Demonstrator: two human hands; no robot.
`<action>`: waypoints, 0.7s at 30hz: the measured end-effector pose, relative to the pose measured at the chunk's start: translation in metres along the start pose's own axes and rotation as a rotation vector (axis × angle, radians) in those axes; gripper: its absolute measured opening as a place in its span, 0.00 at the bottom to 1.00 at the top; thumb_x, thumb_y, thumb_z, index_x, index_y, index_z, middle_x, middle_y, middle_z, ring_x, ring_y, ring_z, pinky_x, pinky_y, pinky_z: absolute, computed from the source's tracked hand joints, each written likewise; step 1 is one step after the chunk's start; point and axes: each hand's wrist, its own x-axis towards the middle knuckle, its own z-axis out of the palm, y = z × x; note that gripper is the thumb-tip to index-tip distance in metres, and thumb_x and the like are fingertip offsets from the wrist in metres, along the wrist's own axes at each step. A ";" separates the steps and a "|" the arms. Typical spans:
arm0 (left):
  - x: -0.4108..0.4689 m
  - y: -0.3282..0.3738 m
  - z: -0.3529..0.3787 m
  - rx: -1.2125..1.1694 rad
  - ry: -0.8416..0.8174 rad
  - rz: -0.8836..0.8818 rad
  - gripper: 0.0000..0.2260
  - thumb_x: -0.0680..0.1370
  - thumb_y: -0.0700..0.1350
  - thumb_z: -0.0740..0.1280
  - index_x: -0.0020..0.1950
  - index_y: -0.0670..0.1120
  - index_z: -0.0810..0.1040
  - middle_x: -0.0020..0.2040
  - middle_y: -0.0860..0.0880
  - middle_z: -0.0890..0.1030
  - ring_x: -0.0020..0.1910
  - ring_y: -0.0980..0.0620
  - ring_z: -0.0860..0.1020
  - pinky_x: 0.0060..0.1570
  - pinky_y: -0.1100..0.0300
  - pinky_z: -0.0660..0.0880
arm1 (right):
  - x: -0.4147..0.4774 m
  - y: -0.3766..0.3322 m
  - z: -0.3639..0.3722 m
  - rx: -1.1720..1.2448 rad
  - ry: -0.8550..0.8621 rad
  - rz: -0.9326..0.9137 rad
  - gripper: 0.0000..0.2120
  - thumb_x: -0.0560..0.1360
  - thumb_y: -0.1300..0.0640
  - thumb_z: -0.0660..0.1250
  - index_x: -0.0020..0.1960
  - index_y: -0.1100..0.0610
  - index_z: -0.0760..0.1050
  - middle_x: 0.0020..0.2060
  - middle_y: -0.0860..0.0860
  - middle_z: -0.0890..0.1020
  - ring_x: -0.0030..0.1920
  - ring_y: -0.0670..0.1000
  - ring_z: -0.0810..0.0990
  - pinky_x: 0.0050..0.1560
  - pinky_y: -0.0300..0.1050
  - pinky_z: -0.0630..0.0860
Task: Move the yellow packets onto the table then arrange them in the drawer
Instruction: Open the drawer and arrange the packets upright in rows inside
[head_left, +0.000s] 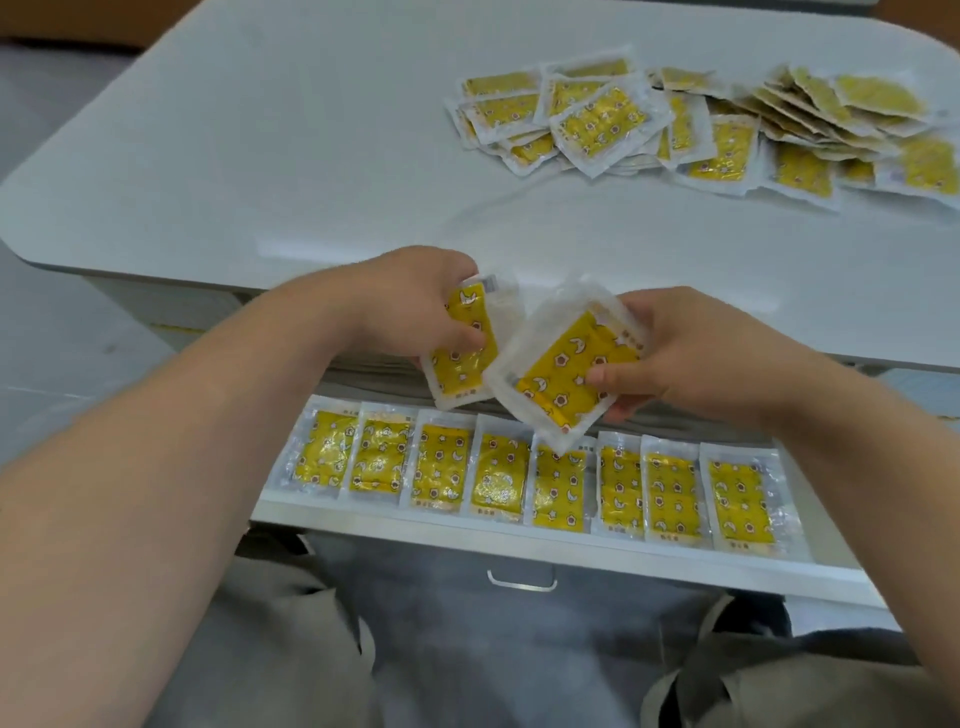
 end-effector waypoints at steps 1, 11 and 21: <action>-0.004 -0.004 -0.001 0.008 -0.069 -0.015 0.08 0.76 0.48 0.74 0.49 0.50 0.76 0.45 0.52 0.81 0.43 0.52 0.82 0.40 0.57 0.78 | 0.001 0.002 0.006 -0.054 -0.023 0.004 0.07 0.76 0.60 0.74 0.52 0.55 0.80 0.42 0.50 0.88 0.39 0.49 0.88 0.42 0.44 0.85; 0.002 -0.059 0.025 0.376 -0.372 -0.107 0.08 0.78 0.47 0.72 0.42 0.55 0.76 0.42 0.55 0.81 0.44 0.52 0.81 0.45 0.55 0.75 | 0.050 0.021 0.082 -0.287 -0.023 0.012 0.04 0.79 0.59 0.69 0.49 0.49 0.79 0.41 0.47 0.85 0.38 0.47 0.86 0.44 0.50 0.85; -0.004 -0.128 0.041 0.297 -0.375 -0.250 0.06 0.79 0.40 0.68 0.52 0.51 0.77 0.51 0.51 0.81 0.53 0.49 0.79 0.56 0.53 0.76 | 0.093 0.011 0.143 -0.336 -0.198 -0.033 0.09 0.77 0.65 0.67 0.53 0.54 0.79 0.44 0.53 0.86 0.37 0.51 0.86 0.42 0.55 0.85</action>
